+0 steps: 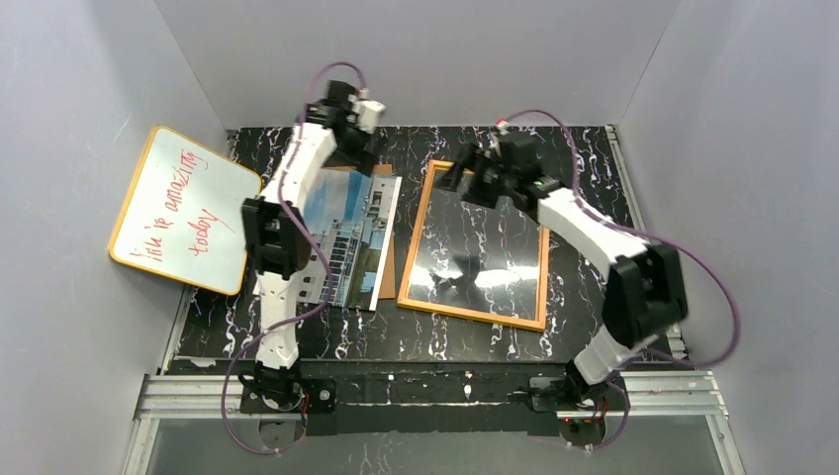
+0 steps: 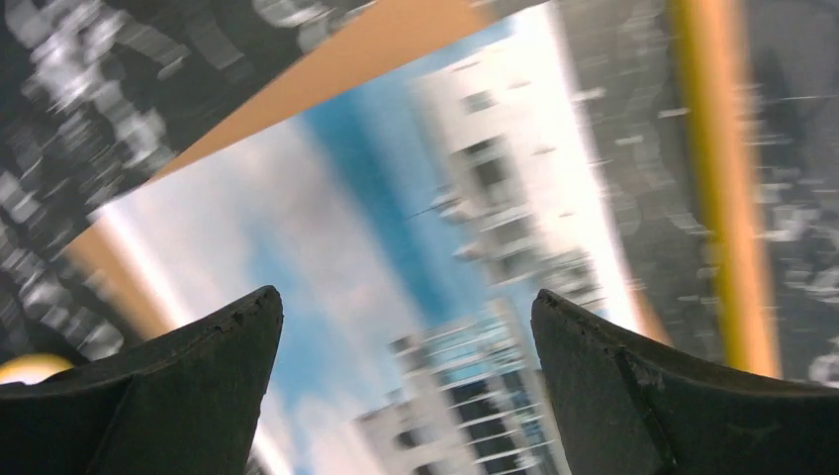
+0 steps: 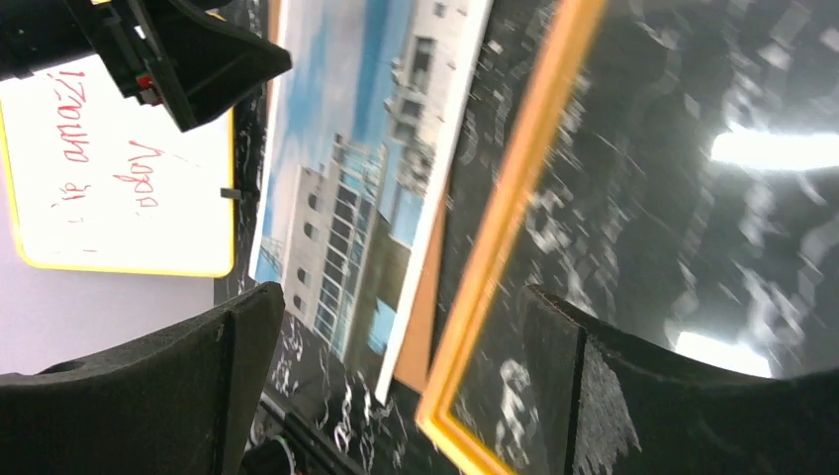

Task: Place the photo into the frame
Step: Pick up the photo at the center of the board.

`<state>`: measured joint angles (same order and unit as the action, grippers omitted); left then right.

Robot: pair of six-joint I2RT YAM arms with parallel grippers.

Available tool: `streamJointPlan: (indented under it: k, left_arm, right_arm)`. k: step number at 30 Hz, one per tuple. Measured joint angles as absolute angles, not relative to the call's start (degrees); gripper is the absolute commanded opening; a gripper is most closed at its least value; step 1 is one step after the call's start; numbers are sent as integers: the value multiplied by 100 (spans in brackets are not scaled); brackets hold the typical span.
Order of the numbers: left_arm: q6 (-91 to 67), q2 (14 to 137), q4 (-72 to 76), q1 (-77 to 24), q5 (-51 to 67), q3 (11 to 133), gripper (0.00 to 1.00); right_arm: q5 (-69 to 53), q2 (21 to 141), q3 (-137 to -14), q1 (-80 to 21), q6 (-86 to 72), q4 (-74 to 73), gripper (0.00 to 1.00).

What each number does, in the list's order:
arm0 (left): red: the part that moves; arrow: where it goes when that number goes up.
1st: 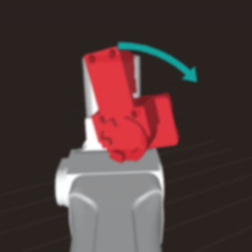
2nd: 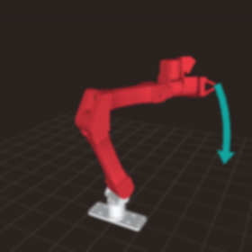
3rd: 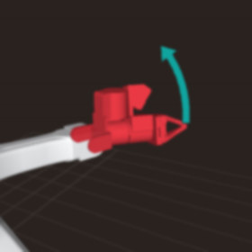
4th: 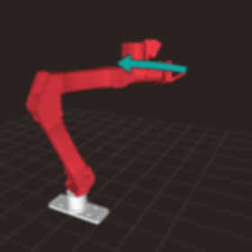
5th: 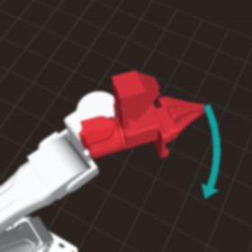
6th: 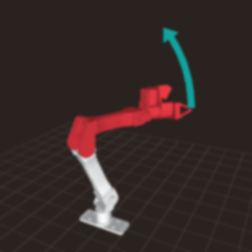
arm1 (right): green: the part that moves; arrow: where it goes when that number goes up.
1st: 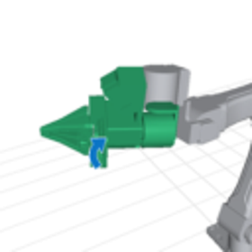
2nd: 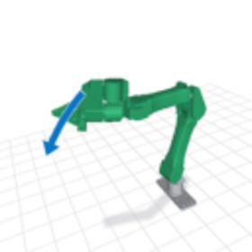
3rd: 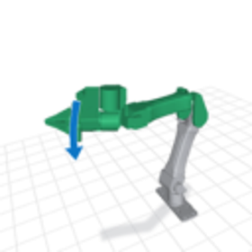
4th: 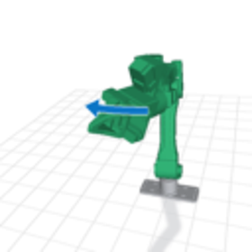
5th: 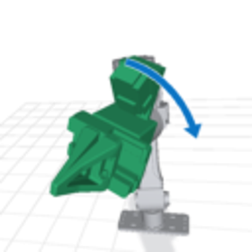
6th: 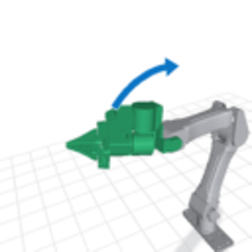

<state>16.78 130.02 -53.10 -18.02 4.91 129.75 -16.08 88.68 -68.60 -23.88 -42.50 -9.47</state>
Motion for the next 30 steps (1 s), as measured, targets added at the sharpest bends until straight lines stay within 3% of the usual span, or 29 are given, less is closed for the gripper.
streamJointPlan:
  k: [3,6,12,17,30]
  left_arm:
    - [1826,12814,-5253,-1022,305,12879,92]
    - [1949,12567,-5092,-405,-97,12044,90]
    - [2165,12300,-4731,-344,-556,10042,86]
    - [2318,12040,-4517,-502,-580,9430,84]
    - [2473,11891,-4178,-499,-598,9198,84]
  right_arm:
    - [-1369,9810,-7846,-2891,-4252,-884,93]
    - [-1133,10798,-8783,-3315,-4259,-934,91]
    - [-705,12551,-10287,-3817,-4254,-1160,91]
    - [-519,13196,-10650,-3861,-4327,-1343,88]
    - [-340,13808,-11257,-3806,-4665,-1297,82]
